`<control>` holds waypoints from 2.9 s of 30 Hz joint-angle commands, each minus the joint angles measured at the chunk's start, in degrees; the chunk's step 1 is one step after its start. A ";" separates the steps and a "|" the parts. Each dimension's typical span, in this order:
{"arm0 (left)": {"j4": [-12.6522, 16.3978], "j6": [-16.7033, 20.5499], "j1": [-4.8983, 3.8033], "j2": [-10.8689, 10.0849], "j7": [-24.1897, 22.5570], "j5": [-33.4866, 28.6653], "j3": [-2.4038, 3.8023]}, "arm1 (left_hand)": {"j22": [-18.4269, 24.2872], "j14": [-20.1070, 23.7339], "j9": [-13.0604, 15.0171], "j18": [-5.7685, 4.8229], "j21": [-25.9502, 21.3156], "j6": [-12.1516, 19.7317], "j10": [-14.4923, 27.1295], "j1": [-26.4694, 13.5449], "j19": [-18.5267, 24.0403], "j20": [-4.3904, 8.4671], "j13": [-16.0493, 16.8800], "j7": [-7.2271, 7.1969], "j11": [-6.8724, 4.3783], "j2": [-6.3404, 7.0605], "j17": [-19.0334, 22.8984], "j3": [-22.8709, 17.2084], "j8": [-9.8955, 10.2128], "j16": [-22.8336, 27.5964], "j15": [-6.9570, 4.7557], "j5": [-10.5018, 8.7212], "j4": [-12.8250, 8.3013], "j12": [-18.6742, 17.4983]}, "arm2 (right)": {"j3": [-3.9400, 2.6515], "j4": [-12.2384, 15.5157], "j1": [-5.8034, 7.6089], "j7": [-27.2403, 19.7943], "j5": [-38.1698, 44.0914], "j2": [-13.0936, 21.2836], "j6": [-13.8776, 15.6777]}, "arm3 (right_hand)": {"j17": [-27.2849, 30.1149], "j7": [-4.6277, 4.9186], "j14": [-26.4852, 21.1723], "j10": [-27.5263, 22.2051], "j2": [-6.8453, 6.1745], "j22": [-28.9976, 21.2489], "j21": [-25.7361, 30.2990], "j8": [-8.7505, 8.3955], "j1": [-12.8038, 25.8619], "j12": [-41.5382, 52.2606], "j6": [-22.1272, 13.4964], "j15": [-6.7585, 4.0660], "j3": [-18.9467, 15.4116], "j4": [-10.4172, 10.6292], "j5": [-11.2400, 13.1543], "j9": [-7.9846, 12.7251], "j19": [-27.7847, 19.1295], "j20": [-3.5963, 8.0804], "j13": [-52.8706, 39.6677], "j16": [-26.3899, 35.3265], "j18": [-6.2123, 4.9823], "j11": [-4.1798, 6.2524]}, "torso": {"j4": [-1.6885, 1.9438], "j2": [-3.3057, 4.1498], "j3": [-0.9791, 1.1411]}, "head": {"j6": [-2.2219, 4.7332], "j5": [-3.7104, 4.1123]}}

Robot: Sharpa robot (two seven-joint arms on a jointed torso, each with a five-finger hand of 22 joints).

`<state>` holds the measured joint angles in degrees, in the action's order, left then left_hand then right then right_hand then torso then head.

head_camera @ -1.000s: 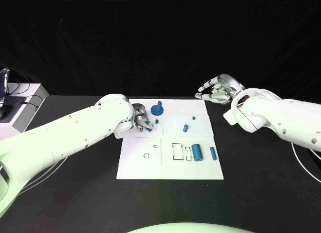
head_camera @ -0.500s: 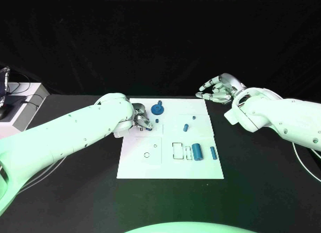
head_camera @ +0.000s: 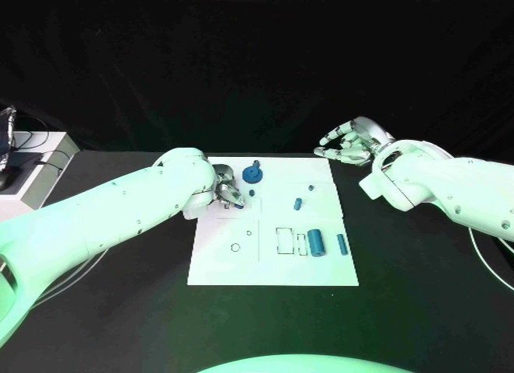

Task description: Assemble the parts on the task board

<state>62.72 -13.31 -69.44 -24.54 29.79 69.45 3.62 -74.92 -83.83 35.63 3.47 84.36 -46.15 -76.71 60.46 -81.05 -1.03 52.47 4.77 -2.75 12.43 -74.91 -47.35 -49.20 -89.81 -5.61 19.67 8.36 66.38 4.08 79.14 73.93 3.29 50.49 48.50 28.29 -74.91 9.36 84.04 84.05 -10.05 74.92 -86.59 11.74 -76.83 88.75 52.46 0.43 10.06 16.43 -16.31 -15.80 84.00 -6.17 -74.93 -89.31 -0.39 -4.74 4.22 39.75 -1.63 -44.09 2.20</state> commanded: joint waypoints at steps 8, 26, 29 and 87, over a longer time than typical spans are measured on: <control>-0.99 -3.33 0.73 0.63 1.20 -0.09 -0.41 | -1.32 -6.13 14.91 -0.39 0.12 -4.88 -0.35 -0.38 -0.20 0.48 -0.41 -4.04 -0.46 -1.84 -14.96 -3.90 0.28 -0.13 -0.47 -1.48 -5.85 -0.34 | -0.01 0.10 -0.02 -0.42 0.40 0.09 -0.38 | -11.64 -0.09 5.14 4.38 -0.05 12.54 0.12 0.21 0.58 -0.34 -0.44 -0.17 0.03 0.06 -0.16 -0.08 4.44 0.14 -13.66 0.33 -0.52 0.21 | -0.08 0.02 0.05 | -0.33 0.08; -1.40 -3.43 0.77 1.07 1.14 -0.48 -0.41 | -1.46 -6.17 15.36 -0.43 0.08 -5.98 -0.51 -1.13 -0.33 0.64 -1.52 -4.43 -0.75 -2.04 -15.09 -0.38 0.93 -0.19 -0.67 -1.60 -5.05 -0.75 | -0.01 -0.04 -0.02 -0.44 0.42 0.10 -0.64 | -11.48 -0.11 5.10 4.42 -0.08 12.47 0.22 0.31 0.66 -0.30 -0.48 -0.19 0.04 0.06 -0.18 -0.11 4.40 0.15 -13.70 0.38 -0.55 0.22 | -0.02 -0.01 0.03 | -0.38 0.11; -1.50 -3.22 0.77 1.21 1.11 -0.54 -0.41 | -1.44 -6.17 15.55 -0.42 0.03 -6.25 -0.53 -1.79 -0.34 0.72 -1.72 -4.54 -0.82 -2.07 -15.09 1.46 1.36 -0.19 -0.74 -1.62 -4.13 -0.75 | -0.01 -0.04 -0.02 -0.45 0.42 0.09 -0.64 | -11.38 -0.11 5.08 4.36 -0.10 12.34 0.40 0.33 0.73 -0.36 -0.50 -0.19 0.03 0.08 -0.17 -0.12 4.32 0.16 -13.64 0.41 -0.59 0.22 | 0.01 -0.02 0.02 | -0.34 0.15; -2.37 -1.88 0.76 1.47 0.85 -0.97 -0.38 | -1.74 -6.17 17.84 -0.47 -0.18 -8.19 -0.23 -4.47 -0.60 0.97 -2.78 -4.79 -0.99 0.35 -15.09 18.76 3.89 -0.19 -0.93 -2.39 6.23 0.13 | -0.01 -0.08 -0.15 -0.68 0.20 -0.07 -0.46 | -11.22 -0.11 5.03 4.33 -0.09 12.24 0.54 0.41 0.97 -0.39 -0.60 -0.20 0.01 0.11 -0.16 -0.15 4.27 0.17 -13.61 0.47 -0.63 0.23 | -0.01 -0.04 0.05 | -0.41 0.25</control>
<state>60.21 -13.81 -69.21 -23.18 30.18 69.18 3.53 -74.91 -84.05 53.42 3.48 84.36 -53.99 -77.20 55.83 -81.67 -0.41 49.74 -0.20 -3.69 12.17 -74.91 -28.84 -45.43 -89.81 -6.25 17.47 14.55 66.13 4.08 79.05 73.82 3.25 50.44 48.46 28.25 -74.90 9.16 84.04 84.05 -10.03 74.93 -86.37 11.96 -76.37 88.75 52.26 0.43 10.05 16.43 -16.31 -15.90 84.00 -6.17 -74.91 -89.09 -0.39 -4.74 4.22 39.72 -1.59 -44.50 2.48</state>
